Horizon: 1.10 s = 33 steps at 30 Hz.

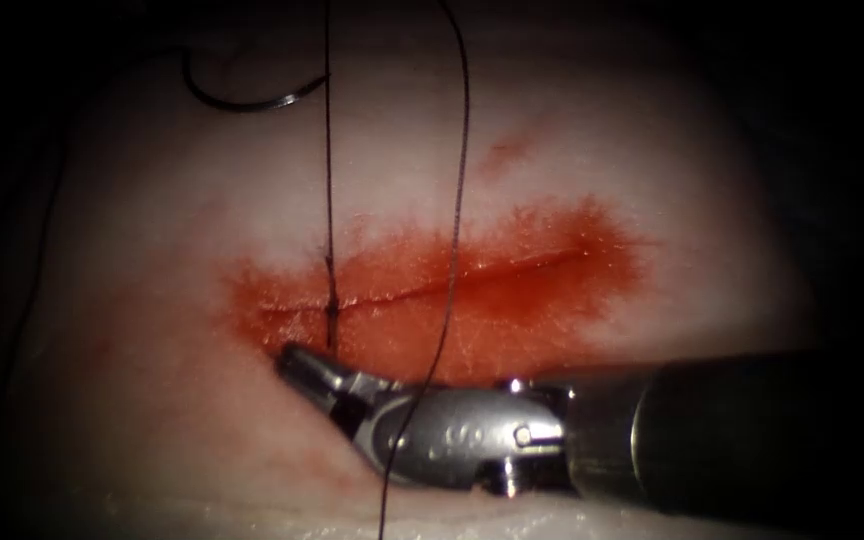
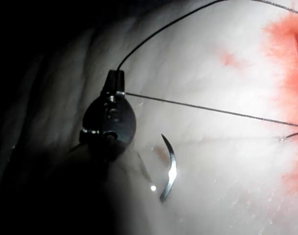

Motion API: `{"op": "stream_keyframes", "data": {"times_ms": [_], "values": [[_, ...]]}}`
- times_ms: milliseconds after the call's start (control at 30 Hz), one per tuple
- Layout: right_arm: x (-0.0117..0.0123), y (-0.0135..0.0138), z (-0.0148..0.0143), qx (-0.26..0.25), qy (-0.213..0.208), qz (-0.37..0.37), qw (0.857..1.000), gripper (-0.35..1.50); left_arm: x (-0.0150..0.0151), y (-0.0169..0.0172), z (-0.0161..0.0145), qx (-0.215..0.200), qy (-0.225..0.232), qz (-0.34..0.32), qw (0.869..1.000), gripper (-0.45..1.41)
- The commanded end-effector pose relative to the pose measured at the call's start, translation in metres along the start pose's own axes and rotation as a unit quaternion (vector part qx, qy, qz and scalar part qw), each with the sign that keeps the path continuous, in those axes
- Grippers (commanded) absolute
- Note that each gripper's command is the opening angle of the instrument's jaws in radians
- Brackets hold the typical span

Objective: Wound Closure
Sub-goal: Pull downward on tail with right jaws while pulling upward on long working end with left needle driver, then tension the working end of suture with left gripper

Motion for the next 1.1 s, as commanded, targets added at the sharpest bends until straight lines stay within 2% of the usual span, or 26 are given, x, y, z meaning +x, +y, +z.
{"op": "stream_keyframes", "data": {"times_ms": [33,100,133,167,200,233,267,333,367,600,633,700,767,900,933,1100], "values": [[-0.0003,-0.0001,0.0004,-0.013,0.010,0.008,1.000,-0.35,-0.0001,-0.0002,0.0006,-0.001,0.001,0.001,1.000,-0.45],[-0.0002,0.0004,0.0001,-0.034,0.022,0.027,0.999,-0.35,-0.0002,-0.0001,0.0004,-0.002,0.002,0.001,1.000,-0.45],[-0.0001,0.0005,0.0001,-0.038,0.026,0.034,0.998,-0.06,-0.0001,-0.0001,0.0003,-0.003,0.002,0.001,1.000,-0.45],[-0.0001,0.0005,0.0001,-0.038,0.026,0.034,0.998,-0.06,-0.0001,-0.0001,0.0003,-0.003,0.002,0.001,1.000,-0.45],[0.0001,0.0010,0.0000,-0.043,0.038,0.059,0.997,0.54,0.0000,0.0003,0.0000,-0.007,0.004,0.000,1.000,-0.45],[0.0004,0.0014,-0.0002,-0.045,0.045,0.075,0.995,0.99,0.0002,0.0006,-0.0003,-0.016,0.012,-0.002,1.000,-0.45],[0.0006,0.0017,-0.0003,-0.045,0.048,0.083,0.994,1.13,0.0005,0.0009,-0.0006,-0.024,0.018,-0.006,1.000,-0.45],[0.0009,0.0021,-0.0007,-0.045,0.054,0.091,0.993,1.15,0.0010,0.0014,-0.0011,-0.032,0.024,-0.013,0.999,-0.45],[0.0014,0.0029,-0.0016,-0.048,0.062,0.113,0.990,1.20,0.0022,0.0020,-0.0022,-0.047,0.037,-0.026,0.998,-0.45],[0.0024,0.0044,-0.0045,-0.035,0.060,0.146,0.987,1.18,0.0058,0.0028,-0.0054,-0.070,0.064,-0.063,0.994,-0.45],[0.0026,0.0052,-0.0055,-0.029,0.055,0.173,0.983,1.15,0.0071,0.0032,-0.0066,-0.073,0.073,-0.073,0.992,-0.45],[0.0027,0.0056,-0.0059,-0.028,0.051,0.186,0.981,1.13,0.0077,0.0034,-0.0072,-0.073,0.077,-0.078,0.991,-0.45],[0.0033,0.0083,-0.0068,-0.017,0.028,0.239,0.970,0.98,0.0102,0.0042,-0.0092,-0.080,0.085,-0.094,0.989,-0.45],[0.0037,0.0104,-0.0064,-0.018,0.013,0.278,0.960,0.91,0.0120,0.0046,-0.0105,-0.084,0.089,-0.105,0.987,-0.45],[0.0038,0.0114,-0.0057,-0.015,-0.010,0.301,0.953,0.91,0.0130,0.0047,-0.0112,-0.085,0.093,-0.115,0.985,-0.45],[0.0035,0.0124,-0.0035,-0.011,-0.040,0.311,0.949,0.91,0.0150,0.0052,-0.0120,-0.088,0.093,-0.117,0.985,-0.45]]}}
